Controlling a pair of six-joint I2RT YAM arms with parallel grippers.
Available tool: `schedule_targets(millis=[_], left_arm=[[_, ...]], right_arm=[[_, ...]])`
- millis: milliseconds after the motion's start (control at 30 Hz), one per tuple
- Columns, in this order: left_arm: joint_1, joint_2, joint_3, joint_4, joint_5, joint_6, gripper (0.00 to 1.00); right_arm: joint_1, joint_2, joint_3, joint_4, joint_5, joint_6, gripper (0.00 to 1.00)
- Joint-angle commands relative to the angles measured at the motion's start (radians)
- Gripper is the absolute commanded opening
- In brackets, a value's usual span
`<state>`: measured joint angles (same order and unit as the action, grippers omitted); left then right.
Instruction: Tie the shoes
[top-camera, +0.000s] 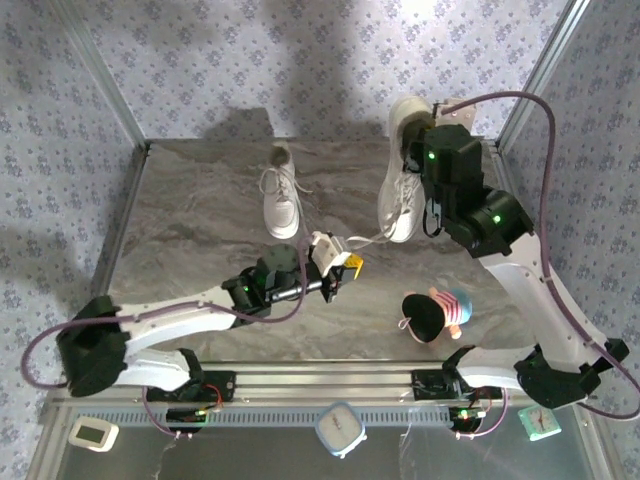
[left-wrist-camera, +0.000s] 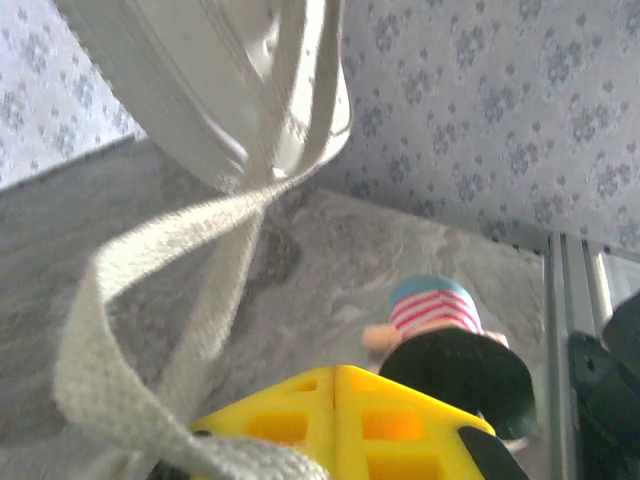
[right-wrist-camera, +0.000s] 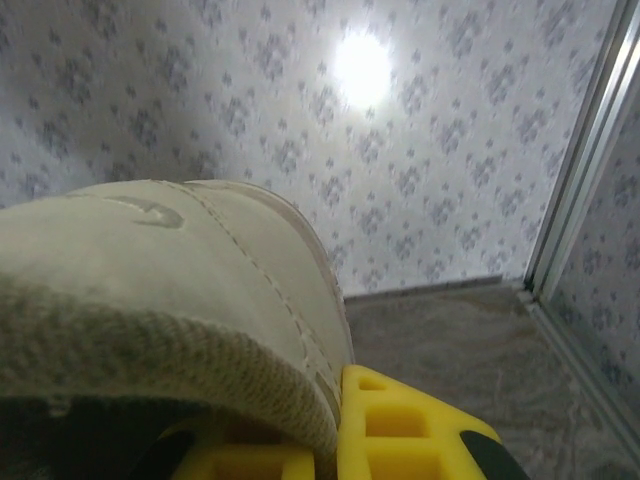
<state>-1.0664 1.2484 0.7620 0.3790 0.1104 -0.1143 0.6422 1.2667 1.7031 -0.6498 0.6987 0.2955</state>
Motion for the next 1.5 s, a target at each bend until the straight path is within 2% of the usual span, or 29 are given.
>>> schedule_targets(millis=[0,100,167,367,467,700,833,1067,1133,1167,1233,1300,1367,1467], left_arm=[[0.024,-0.073,0.082,-0.475,0.006,-0.047,0.00],[0.058,-0.129,0.134,-0.648,0.006,-0.142,0.00],[0.078,-0.167,0.159,-0.730,0.015,-0.156,0.00],[0.124,-0.327,0.179,-0.817,0.018,-0.167,0.00],[0.140,-0.341,0.183,-0.845,0.044,-0.170,0.00],[0.140,-0.231,0.130,-0.780,0.135,-0.204,0.00],[0.141,-0.199,0.069,-0.697,0.154,-0.230,0.00],[0.140,-0.118,0.056,-0.657,0.211,-0.247,0.00],[0.141,-0.099,0.056,-0.648,0.220,-0.255,0.00],[0.141,-0.090,0.056,-0.641,0.223,-0.259,0.00],[0.140,-0.079,0.053,-0.618,0.234,-0.273,0.00],[0.141,-0.074,0.045,-0.578,0.242,-0.291,0.00],[0.145,-0.066,0.043,-0.550,0.239,-0.318,0.00],[0.157,-0.057,0.043,-0.498,0.233,-0.370,0.00]], right_arm=[[0.008,0.027,0.044,-0.123,-0.059,0.146,0.00],[0.006,0.089,0.034,-0.203,-0.144,0.206,0.00],[0.000,0.142,0.027,-0.250,-0.195,0.238,0.00],[-0.056,0.272,-0.041,-0.239,-0.403,0.318,0.00],[-0.064,0.335,-0.068,-0.227,-0.471,0.326,0.00],[-0.065,0.471,-0.130,-0.128,-0.521,0.312,0.00],[-0.065,0.528,-0.160,-0.071,-0.531,0.290,0.00],[-0.057,0.600,-0.211,-0.018,-0.562,0.271,0.01],[-0.059,0.611,-0.222,-0.014,-0.566,0.268,0.05],[-0.059,0.617,-0.223,-0.011,-0.571,0.264,0.11],[-0.059,0.619,-0.218,-0.003,-0.585,0.250,0.27],[-0.063,0.593,-0.206,-0.001,-0.584,0.239,0.47],[-0.065,0.532,-0.211,0.006,-0.542,0.244,0.61],[-0.068,0.376,-0.277,0.044,-0.463,0.252,0.75]])
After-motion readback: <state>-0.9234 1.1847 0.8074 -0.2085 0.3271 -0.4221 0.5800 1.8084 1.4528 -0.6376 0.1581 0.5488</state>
